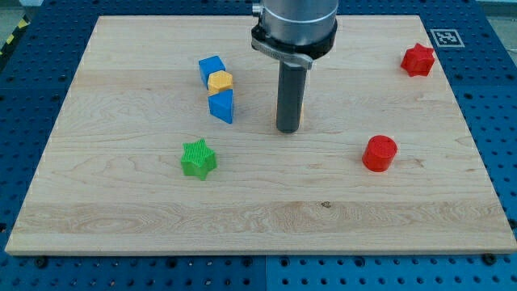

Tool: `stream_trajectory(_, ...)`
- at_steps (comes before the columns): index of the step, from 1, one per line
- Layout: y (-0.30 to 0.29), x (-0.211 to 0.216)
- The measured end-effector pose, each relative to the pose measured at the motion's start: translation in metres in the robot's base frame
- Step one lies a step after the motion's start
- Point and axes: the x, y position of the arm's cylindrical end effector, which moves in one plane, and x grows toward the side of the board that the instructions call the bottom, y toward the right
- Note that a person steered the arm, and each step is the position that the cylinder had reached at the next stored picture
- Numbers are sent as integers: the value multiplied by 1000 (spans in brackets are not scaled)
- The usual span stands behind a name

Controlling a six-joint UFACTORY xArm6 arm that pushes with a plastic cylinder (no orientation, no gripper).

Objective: Push the yellow heart above the blue triangle

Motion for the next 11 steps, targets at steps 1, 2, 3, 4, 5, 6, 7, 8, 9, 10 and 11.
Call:
stream_trajectory(1, 5, -19)
stream_trajectory(2, 36, -22)
stream_trajectory(3, 69, -36)
stream_trajectory(4, 59, -44)
stream_trajectory(5, 41, -43)
stream_trajectory(6, 9, -43)
stream_trajectory(7, -14, -50)
stream_trajectory(8, -16, -73)
stream_trajectory(9, -23, -86)
stream_trajectory(10, -23, -79)
stream_trajectory(11, -23, -75)
